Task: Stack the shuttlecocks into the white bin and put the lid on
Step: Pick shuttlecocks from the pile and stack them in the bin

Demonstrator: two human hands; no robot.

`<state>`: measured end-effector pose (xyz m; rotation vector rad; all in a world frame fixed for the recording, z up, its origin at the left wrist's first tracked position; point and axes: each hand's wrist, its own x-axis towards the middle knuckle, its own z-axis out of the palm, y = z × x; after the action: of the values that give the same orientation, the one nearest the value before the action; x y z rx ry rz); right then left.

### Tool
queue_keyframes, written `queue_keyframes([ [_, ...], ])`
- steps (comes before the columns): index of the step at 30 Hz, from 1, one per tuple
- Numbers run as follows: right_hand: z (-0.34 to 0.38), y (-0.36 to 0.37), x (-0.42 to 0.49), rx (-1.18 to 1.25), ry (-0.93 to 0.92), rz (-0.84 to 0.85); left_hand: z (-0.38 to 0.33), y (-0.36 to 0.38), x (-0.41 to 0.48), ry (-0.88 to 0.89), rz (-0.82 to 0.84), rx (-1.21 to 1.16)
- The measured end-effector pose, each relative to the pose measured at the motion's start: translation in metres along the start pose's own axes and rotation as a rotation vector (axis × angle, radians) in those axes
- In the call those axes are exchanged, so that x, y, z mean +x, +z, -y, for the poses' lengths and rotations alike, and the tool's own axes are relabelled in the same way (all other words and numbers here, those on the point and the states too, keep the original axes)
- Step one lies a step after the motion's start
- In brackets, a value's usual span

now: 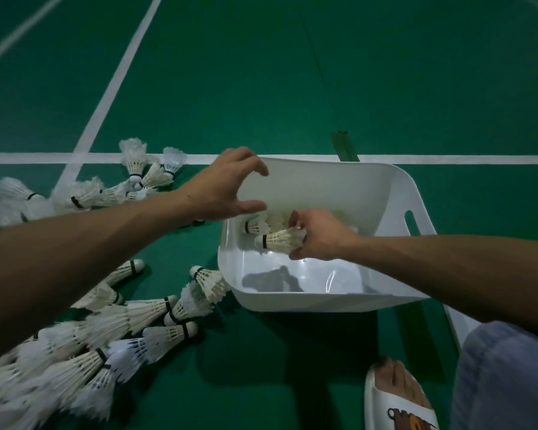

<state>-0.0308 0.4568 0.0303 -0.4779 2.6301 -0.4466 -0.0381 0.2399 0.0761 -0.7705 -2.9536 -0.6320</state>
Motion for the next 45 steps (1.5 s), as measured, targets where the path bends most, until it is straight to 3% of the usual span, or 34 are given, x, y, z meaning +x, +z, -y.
queue_keyframes([
  [4,0.014,0.019,0.007,-0.046,0.008,0.001,0.018,-0.003,-0.025,-0.025,-0.071,-0.041],
  [13,0.023,0.059,0.014,-0.220,0.057,0.098,0.040,0.009,-0.066,-0.185,-0.034,-0.276],
  [19,0.027,0.064,0.018,-0.287,0.015,0.122,0.060,0.021,-0.092,-0.249,0.059,-0.353],
  [25,0.035,0.043,0.018,-0.405,-0.073,0.149,0.072,0.027,-0.124,-0.282,0.264,-0.289],
  [30,0.063,0.011,0.005,-0.216,-0.066,0.014,0.070,0.019,-0.149,-0.370,0.366,-0.270],
  [38,0.152,-0.021,-0.040,0.047,-0.289,-0.232,0.064,-0.003,-0.189,-0.428,0.365,-0.196],
  [41,0.181,-0.012,-0.048,0.076,-0.333,-0.163,0.064,-0.006,-0.200,-0.478,0.320,-0.222],
  [45,0.196,0.030,-0.050,0.098,-0.253,0.042,0.067,0.002,-0.207,-0.515,0.305,-0.270],
])
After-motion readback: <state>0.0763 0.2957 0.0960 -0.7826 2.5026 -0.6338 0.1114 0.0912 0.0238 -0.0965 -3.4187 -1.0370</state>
